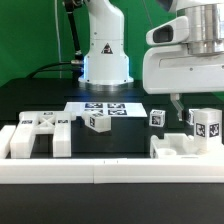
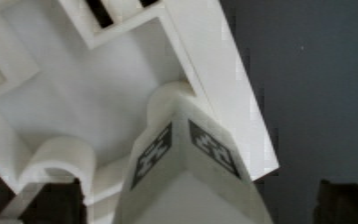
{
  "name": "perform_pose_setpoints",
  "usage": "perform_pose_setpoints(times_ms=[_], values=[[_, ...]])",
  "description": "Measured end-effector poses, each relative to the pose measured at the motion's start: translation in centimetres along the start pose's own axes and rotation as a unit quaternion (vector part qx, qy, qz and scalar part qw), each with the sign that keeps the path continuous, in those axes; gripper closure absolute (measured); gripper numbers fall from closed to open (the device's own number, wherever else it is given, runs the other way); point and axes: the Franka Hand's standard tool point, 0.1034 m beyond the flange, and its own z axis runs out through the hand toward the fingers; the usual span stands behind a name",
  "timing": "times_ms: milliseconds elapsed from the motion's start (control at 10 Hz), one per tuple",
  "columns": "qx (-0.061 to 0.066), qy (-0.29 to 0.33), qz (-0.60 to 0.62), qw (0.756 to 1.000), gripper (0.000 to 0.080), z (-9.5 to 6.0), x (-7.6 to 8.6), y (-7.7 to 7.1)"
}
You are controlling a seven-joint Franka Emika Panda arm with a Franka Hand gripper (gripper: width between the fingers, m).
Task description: Assemble chair
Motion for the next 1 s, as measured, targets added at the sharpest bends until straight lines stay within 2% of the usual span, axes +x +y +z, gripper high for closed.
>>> perform_pose_setpoints(times_ms=[300,600,800,900,1000], values=[[-0.004,0.001,-0.123,0.992,0.0150,0.00,0.02,0.04],[-0.005,0.000,-0.224,0.975,0.0150,0.02,0.04,0.20],[-0.005,0.000,-0.241,0.971,0.0150,0.02,0.09,0.30],[-0.005,0.000,-0.241,0.971,0.0245,0.03,0.09,0.31],[-0.005,0.000,-0.240,0.971,0.0428,0.04,0.09,0.31]])
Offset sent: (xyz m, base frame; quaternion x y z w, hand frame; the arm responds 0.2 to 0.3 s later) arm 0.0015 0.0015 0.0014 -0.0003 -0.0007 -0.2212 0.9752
